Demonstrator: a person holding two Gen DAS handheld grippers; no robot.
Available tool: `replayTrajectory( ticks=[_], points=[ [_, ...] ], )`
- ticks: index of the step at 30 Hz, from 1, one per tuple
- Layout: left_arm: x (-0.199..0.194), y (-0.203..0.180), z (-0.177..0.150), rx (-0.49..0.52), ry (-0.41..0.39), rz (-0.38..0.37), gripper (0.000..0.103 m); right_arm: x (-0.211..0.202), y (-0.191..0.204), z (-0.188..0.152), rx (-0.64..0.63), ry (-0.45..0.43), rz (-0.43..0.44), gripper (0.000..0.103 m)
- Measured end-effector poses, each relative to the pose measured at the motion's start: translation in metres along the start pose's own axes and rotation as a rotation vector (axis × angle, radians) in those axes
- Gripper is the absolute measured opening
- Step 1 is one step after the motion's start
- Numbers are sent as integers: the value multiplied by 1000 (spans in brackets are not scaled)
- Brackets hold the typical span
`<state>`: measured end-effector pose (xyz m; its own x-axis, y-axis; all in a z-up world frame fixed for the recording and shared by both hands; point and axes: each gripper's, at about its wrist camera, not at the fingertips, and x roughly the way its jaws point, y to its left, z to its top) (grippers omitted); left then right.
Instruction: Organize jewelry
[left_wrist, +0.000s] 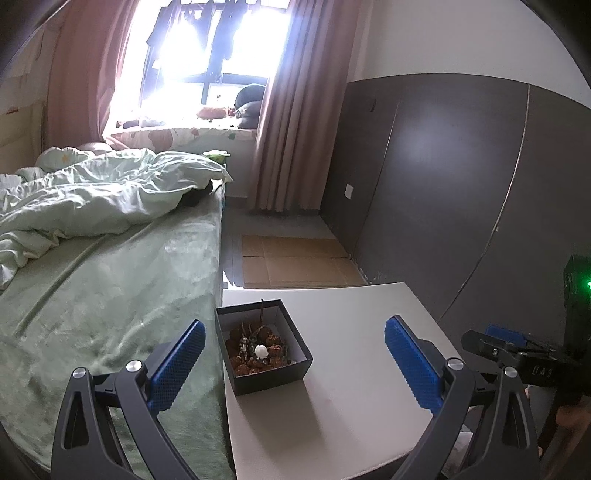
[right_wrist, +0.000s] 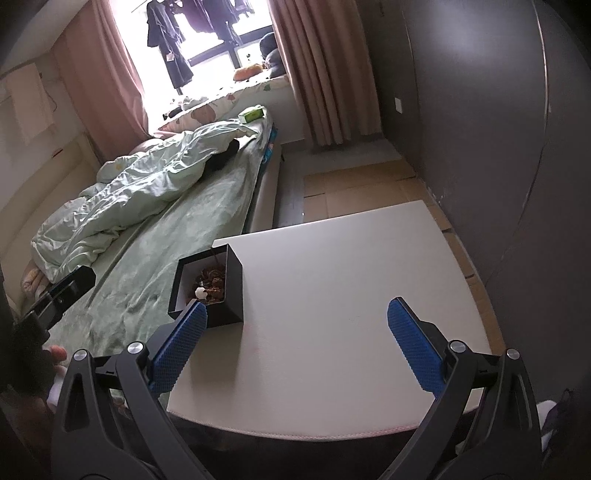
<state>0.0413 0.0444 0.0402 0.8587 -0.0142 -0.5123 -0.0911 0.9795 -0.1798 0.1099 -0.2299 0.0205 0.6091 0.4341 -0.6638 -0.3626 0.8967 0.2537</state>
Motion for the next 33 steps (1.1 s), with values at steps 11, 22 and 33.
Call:
replayTrajectory(
  ticks=[11, 22, 33],
  points=[
    [-3, -5, -1, 7, -6, -1, 95, -4, 0, 0, 0, -19, -28, 98],
    [0, -3, 0, 4, -11, 3, 95, -2, 0, 2, -10, -26, -39, 98],
    [2, 2, 1, -10, -9, 10, 95, -1, -1, 1, -8, -21, -42, 98]
  ],
)
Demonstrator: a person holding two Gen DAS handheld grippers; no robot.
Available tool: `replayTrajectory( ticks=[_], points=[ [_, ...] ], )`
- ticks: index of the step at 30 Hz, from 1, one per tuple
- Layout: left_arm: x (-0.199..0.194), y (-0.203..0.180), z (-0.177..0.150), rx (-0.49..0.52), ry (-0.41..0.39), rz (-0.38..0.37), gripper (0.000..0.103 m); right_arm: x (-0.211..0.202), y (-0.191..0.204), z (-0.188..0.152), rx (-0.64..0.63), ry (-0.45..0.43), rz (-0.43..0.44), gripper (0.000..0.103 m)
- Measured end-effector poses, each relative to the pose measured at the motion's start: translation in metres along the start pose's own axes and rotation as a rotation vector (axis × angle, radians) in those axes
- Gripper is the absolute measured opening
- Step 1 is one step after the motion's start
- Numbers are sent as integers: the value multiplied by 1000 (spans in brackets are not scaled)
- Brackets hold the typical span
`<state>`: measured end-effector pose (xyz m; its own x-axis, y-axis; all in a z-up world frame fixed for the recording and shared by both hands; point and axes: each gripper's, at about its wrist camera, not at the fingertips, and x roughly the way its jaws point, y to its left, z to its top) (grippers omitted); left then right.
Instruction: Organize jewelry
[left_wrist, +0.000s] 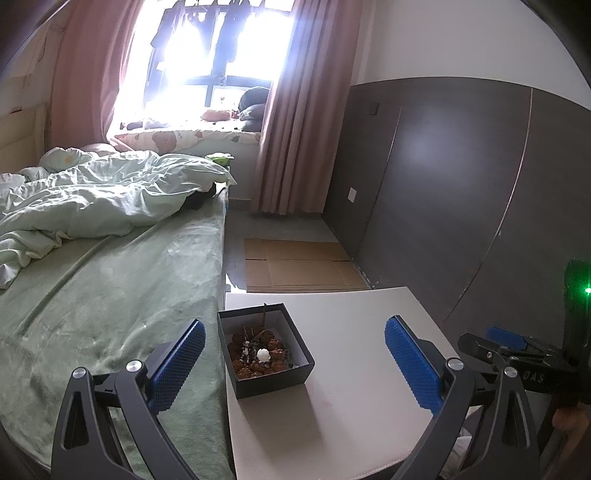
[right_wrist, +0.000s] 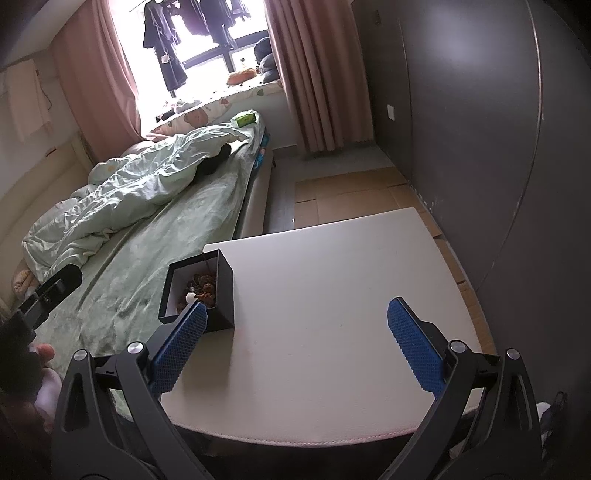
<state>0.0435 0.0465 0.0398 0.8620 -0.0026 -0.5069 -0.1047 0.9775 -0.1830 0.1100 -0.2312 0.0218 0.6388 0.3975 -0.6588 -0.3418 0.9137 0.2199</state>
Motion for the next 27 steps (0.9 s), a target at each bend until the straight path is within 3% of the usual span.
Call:
replayTrajectory(
  ticks=[27],
  points=[
    [-3, -3, 0, 15, -15, 29, 95, 1, -4, -4, 11, -2, -16, 98]
  ],
)
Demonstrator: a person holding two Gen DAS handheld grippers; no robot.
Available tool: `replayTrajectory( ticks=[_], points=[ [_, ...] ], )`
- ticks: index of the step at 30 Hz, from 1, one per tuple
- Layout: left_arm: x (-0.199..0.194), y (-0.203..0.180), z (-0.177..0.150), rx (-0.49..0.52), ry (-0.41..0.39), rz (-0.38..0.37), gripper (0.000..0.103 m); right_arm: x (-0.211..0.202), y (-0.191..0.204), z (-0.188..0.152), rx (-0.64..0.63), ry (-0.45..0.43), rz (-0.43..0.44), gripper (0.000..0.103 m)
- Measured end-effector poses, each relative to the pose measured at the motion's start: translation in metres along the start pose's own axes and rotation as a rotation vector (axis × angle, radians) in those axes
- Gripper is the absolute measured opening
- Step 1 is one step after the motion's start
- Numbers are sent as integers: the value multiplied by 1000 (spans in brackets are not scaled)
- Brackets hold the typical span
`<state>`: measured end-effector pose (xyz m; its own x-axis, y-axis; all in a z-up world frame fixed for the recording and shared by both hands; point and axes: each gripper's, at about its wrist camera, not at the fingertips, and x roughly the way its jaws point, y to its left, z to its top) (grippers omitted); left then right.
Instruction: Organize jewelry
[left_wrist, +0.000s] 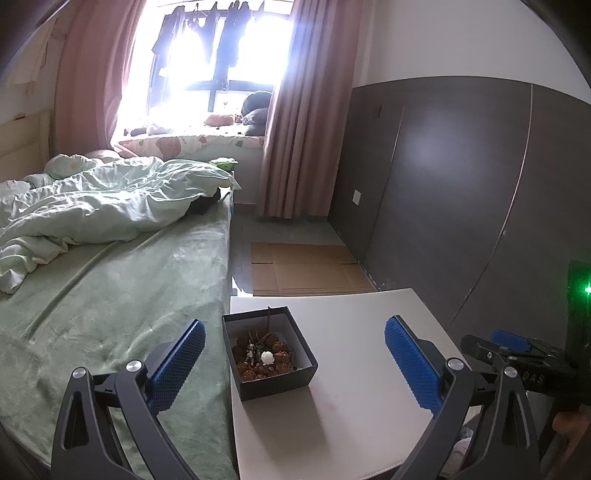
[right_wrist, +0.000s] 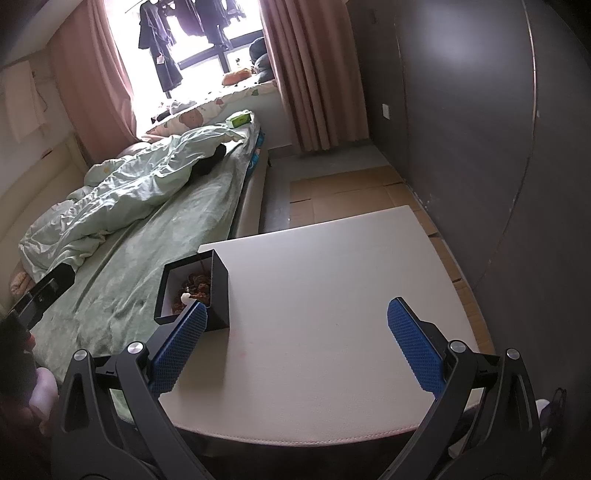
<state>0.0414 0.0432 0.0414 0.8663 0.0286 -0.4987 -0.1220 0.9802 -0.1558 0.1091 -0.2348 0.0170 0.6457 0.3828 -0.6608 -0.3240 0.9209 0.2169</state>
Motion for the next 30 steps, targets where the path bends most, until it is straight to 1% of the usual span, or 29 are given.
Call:
replayTrajectory(
  ticks=[11, 17, 21, 30],
  points=[
    [3, 1, 2, -1, 8, -3, 95, 0, 2, 3, -5, 5, -12, 98],
    [7, 0, 2, 9, 18, 2, 95, 3, 2, 5, -7, 8, -20, 98],
    [13, -4, 0, 32, 24, 23, 95, 2, 1, 6, 1, 9, -21, 98],
    [17, -3, -3, 45, 33, 22, 95, 2, 2, 5, 6, 14, -34, 98]
  ],
)
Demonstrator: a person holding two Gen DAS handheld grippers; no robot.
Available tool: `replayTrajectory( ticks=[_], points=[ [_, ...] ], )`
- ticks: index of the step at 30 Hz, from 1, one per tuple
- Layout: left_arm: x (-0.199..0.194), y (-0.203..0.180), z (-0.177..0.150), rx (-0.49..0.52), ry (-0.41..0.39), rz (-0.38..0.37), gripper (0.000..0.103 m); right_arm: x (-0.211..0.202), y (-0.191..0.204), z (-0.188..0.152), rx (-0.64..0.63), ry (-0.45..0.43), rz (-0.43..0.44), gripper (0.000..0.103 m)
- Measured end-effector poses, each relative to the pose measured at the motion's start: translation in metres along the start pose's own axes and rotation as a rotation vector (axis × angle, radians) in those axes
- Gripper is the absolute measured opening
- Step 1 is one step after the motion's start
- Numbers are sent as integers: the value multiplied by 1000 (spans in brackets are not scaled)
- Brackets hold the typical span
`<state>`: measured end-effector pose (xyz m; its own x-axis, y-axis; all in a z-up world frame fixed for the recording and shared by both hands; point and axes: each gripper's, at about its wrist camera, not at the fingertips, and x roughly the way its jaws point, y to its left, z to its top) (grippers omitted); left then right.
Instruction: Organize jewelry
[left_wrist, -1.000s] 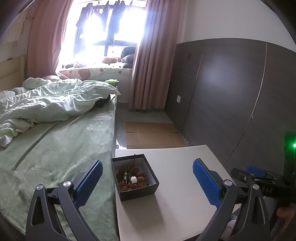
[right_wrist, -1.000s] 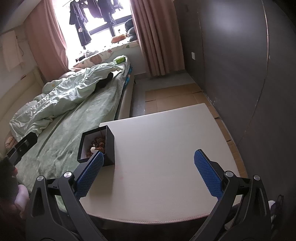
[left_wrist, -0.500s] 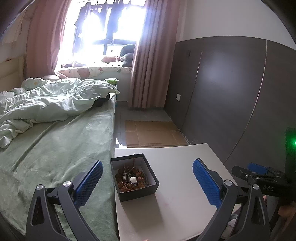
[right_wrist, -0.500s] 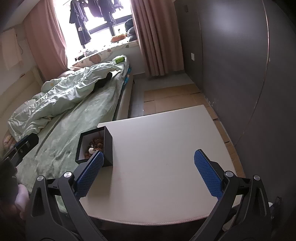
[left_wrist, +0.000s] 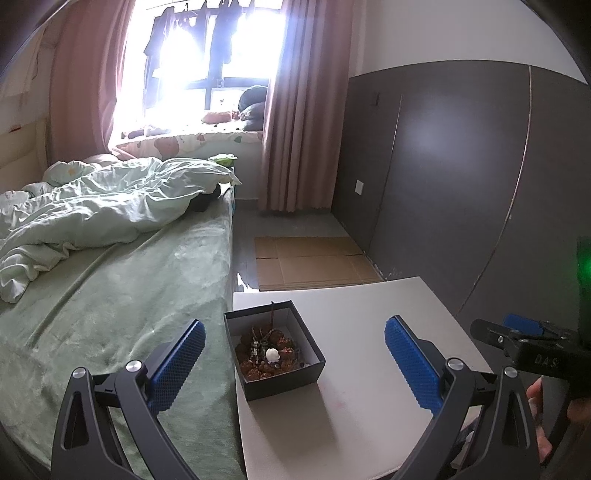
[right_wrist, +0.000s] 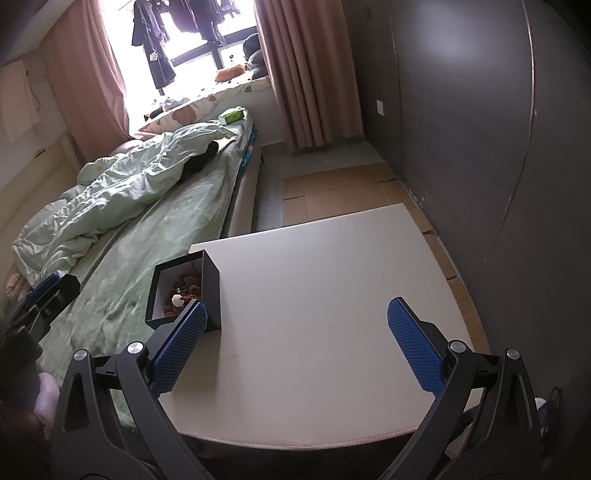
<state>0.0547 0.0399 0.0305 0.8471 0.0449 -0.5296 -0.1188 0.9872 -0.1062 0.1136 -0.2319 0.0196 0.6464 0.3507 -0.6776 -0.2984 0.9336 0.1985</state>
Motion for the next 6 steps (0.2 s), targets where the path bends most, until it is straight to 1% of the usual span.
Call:
replayTrajectory(
  ticks=[6],
  points=[
    [4, 5, -3, -5, 17, 5, 95, 2, 3, -1, -9, 3, -8, 98]
  ],
)
